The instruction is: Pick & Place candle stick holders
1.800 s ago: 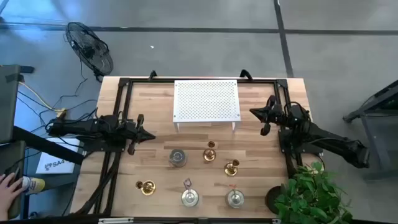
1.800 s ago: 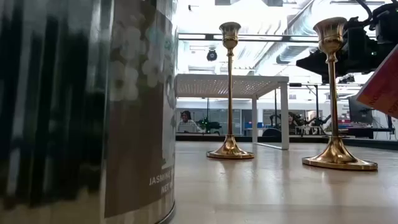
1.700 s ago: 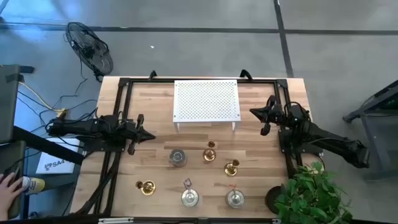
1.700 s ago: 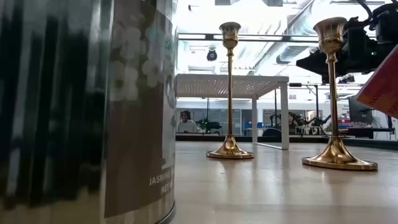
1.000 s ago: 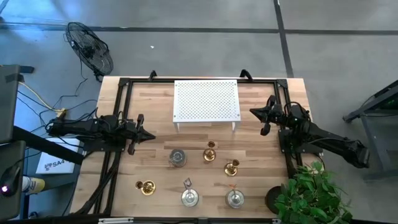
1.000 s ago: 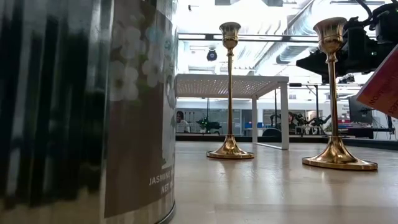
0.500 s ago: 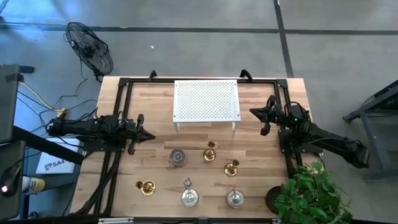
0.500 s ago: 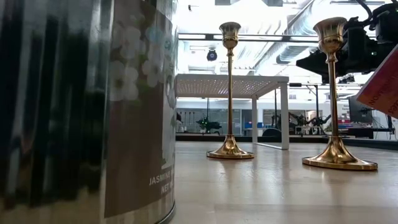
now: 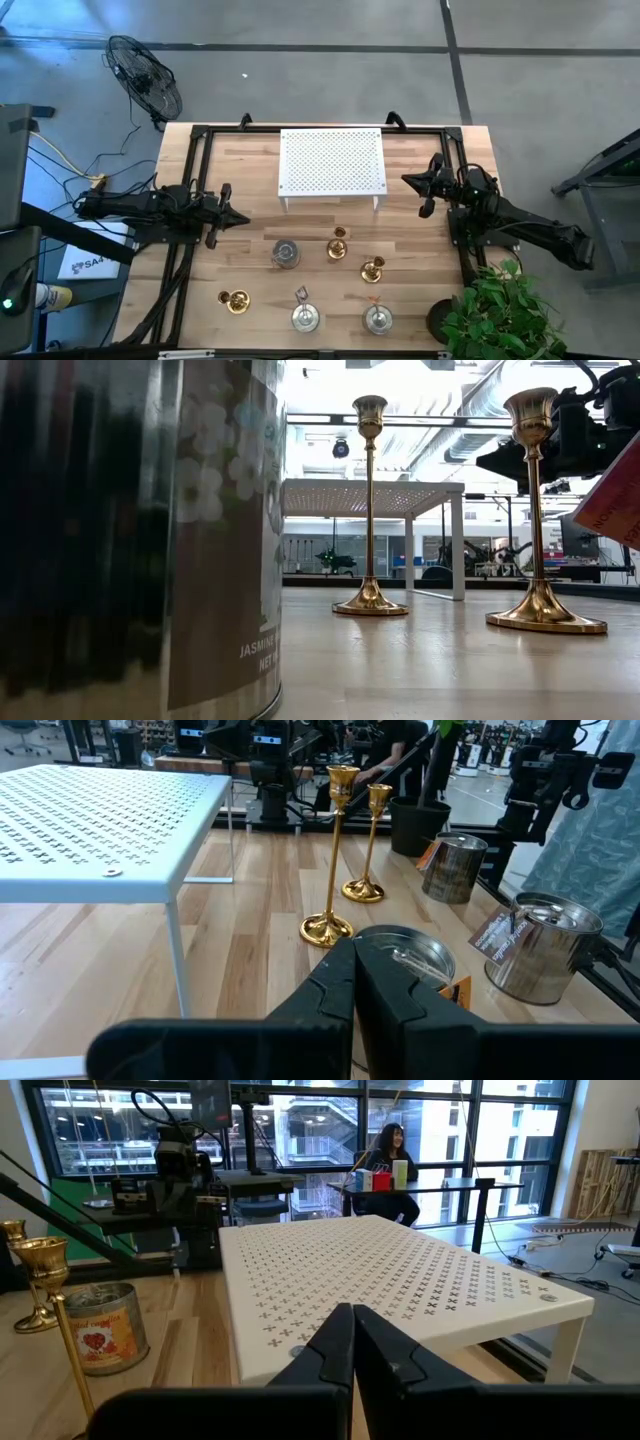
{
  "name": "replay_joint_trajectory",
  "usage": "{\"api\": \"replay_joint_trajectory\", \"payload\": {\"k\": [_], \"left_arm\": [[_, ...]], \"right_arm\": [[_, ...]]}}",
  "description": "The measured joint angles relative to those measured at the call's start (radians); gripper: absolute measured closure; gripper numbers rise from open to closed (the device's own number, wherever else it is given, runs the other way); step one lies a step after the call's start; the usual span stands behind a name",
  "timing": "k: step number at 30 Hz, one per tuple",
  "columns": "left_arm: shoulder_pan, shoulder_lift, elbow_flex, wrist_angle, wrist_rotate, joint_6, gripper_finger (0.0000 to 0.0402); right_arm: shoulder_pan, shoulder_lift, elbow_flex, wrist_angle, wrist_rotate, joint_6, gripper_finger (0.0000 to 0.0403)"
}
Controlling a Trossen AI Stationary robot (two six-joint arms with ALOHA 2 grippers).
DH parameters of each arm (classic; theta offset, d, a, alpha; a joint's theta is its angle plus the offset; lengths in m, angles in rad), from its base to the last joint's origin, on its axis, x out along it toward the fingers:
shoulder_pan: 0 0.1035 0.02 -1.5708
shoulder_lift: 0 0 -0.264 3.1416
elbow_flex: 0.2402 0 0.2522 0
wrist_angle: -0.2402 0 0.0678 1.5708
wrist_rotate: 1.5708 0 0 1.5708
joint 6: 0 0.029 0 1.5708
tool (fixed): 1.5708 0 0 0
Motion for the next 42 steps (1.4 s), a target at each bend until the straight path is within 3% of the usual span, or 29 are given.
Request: {"api": "replay_joint_trajectory", "payload": {"k": [29, 35, 42], "left_arm": [[0.0, 0.0, 0.0, 0.008, -0.002, 0.0, 0.0401], [0.0, 0.0, -0.002, 0.018, -0.063, -0.004, 0.0401], [0.0, 0.0, -0.002, 0.02, -0.064, -0.004, 0.0401]], "right_arm": [[0.0, 0.0, 0.0, 0.019, -0.001, 0.006, 0.0402], [0.0, 0.0, 0.0, 0.021, -0.008, 0.249, 0.0402], [0.004, 0.0, 0.0, 0.064, -0.012, 0.289, 0.0402]]}}
